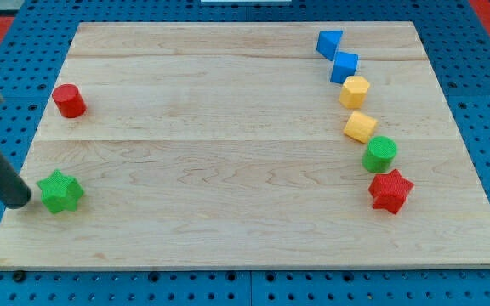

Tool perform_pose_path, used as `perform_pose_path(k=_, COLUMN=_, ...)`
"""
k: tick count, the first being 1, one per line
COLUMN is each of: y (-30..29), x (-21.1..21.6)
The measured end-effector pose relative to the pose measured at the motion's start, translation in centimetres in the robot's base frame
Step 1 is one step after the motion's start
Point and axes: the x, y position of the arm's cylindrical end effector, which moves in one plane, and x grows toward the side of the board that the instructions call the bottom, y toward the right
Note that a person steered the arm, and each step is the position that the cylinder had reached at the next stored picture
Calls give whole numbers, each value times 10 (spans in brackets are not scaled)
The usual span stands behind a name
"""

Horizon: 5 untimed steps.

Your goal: Place the green star below the red star

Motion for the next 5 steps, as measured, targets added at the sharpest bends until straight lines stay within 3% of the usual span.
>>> perform_pose_path(k=2, y=37, x=-15)
perform_pose_path(k=5, y=214, x=-18)
